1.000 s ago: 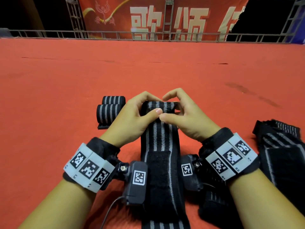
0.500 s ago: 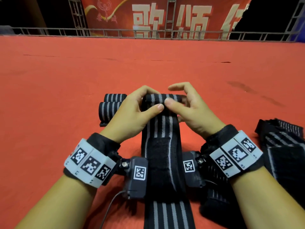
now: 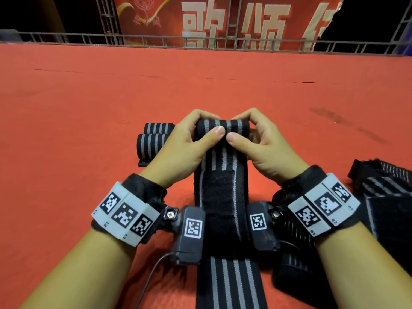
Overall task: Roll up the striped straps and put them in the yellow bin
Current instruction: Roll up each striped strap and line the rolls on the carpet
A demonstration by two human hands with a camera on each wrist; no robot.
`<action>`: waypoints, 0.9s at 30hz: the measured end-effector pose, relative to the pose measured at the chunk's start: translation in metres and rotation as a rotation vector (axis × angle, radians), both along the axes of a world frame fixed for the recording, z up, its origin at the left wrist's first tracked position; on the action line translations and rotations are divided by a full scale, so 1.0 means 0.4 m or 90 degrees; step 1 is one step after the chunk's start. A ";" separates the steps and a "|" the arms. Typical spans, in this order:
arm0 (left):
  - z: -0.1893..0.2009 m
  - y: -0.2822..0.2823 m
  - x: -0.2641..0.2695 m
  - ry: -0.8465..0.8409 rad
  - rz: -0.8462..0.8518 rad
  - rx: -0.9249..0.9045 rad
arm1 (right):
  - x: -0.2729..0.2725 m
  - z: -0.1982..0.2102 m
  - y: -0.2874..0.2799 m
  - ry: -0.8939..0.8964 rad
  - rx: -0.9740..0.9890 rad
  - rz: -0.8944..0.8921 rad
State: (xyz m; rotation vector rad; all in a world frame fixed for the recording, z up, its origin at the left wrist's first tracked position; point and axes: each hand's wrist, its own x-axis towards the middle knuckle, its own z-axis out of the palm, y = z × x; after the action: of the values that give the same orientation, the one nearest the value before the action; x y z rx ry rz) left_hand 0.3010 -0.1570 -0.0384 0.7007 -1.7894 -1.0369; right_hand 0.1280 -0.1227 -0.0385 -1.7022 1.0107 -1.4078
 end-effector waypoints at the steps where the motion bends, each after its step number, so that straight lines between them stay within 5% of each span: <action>1: -0.001 -0.001 -0.001 -0.012 -0.002 0.020 | 0.001 0.000 0.001 0.015 -0.024 -0.013; 10: -0.004 0.000 0.002 -0.039 0.032 -0.037 | 0.007 -0.006 -0.002 -0.001 0.031 -0.026; 14: -0.007 -0.004 0.004 -0.017 0.009 0.040 | 0.003 -0.009 -0.010 0.001 -0.030 -0.025; 20: -0.002 -0.004 0.005 -0.013 0.025 -0.086 | 0.000 -0.012 -0.011 0.017 0.023 -0.013; 27: 0.000 -0.012 0.002 -0.016 0.001 -0.042 | 0.007 -0.003 -0.007 0.002 -0.005 -0.020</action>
State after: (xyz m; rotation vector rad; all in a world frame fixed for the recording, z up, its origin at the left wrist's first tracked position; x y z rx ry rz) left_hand 0.3019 -0.1618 -0.0384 0.6772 -1.8357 -0.9665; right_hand 0.1310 -0.1255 -0.0396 -1.7022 1.0394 -1.4312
